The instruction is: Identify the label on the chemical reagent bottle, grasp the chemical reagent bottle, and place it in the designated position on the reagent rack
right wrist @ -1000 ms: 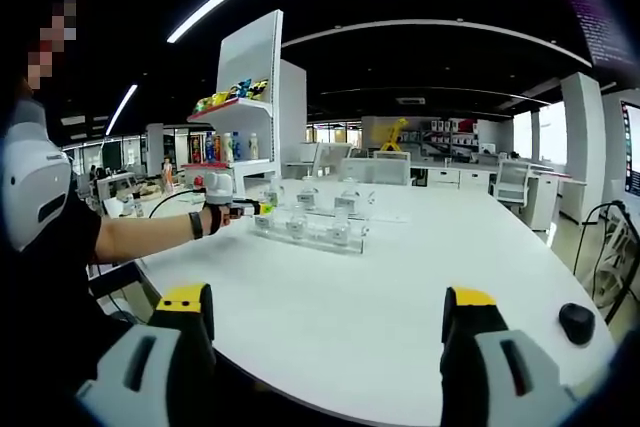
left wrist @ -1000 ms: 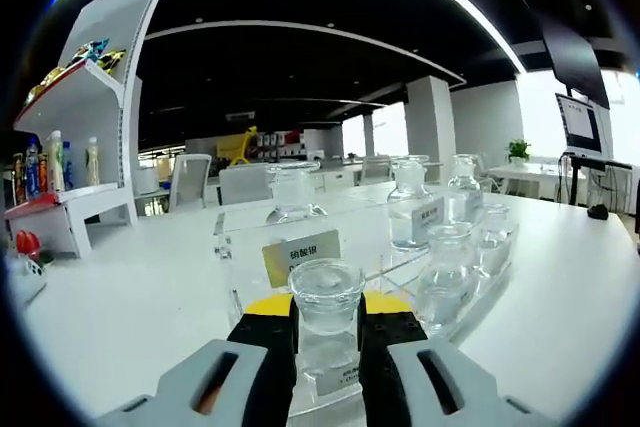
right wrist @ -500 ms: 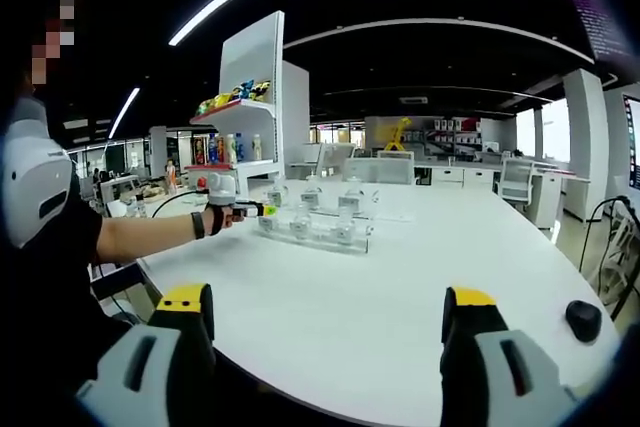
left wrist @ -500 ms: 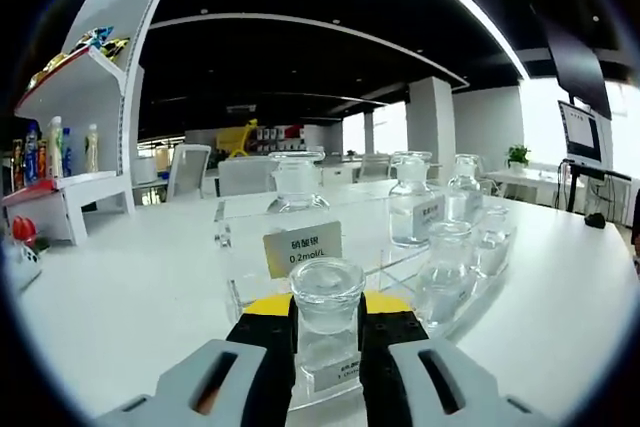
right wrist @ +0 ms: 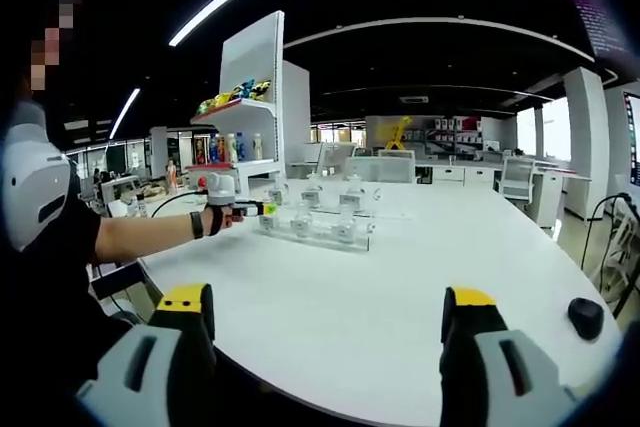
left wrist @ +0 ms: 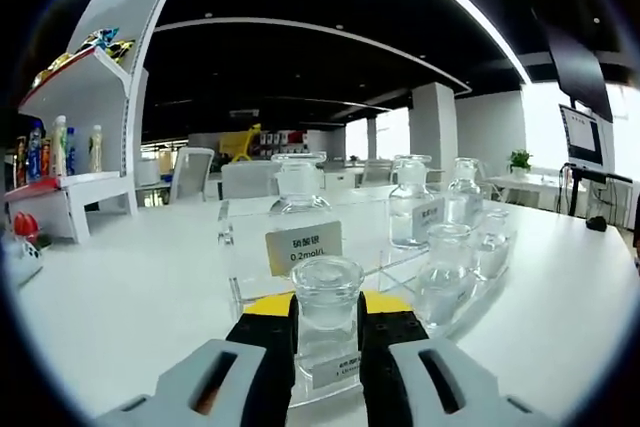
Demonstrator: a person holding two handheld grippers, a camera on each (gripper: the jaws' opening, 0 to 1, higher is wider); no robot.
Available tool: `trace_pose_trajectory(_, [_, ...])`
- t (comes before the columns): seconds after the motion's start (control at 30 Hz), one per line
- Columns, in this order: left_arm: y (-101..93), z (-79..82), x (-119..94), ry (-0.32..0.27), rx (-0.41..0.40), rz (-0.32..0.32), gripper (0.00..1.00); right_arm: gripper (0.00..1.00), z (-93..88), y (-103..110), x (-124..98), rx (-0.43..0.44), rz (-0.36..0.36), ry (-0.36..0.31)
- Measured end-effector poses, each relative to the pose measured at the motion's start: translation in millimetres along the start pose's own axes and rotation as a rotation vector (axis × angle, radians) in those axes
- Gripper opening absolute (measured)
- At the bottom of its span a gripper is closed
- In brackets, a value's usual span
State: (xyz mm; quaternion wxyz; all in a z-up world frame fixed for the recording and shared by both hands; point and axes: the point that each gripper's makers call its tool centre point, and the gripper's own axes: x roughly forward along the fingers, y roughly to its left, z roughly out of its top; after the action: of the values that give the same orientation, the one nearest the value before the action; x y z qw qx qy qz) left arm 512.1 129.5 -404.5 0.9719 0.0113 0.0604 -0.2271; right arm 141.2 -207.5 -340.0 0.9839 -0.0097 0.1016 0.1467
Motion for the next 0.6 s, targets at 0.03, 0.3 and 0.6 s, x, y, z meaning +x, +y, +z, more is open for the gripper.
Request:
trace_pose_trajectory(0.03, [-0.2,-0.1,-0.4,-0.001,-0.003,-0.005,0.24,0.9,-0.6,0.0,0.0,-0.003,-0.001,0.002])
trace_pose_trajectory(0.3, [-4.3,0.1,-0.5,0.001,-0.013,-0.028,0.3,0.9,2.5,5.2,0.9,-0.005,0.009,-0.007])
trace_pose_trajectory(0.6, [-8.5,1.4,-7.1,-0.024,-0.024,-0.044,0.36,0.9,4.4,5.0,0.2,0.002,0.012,-0.025])
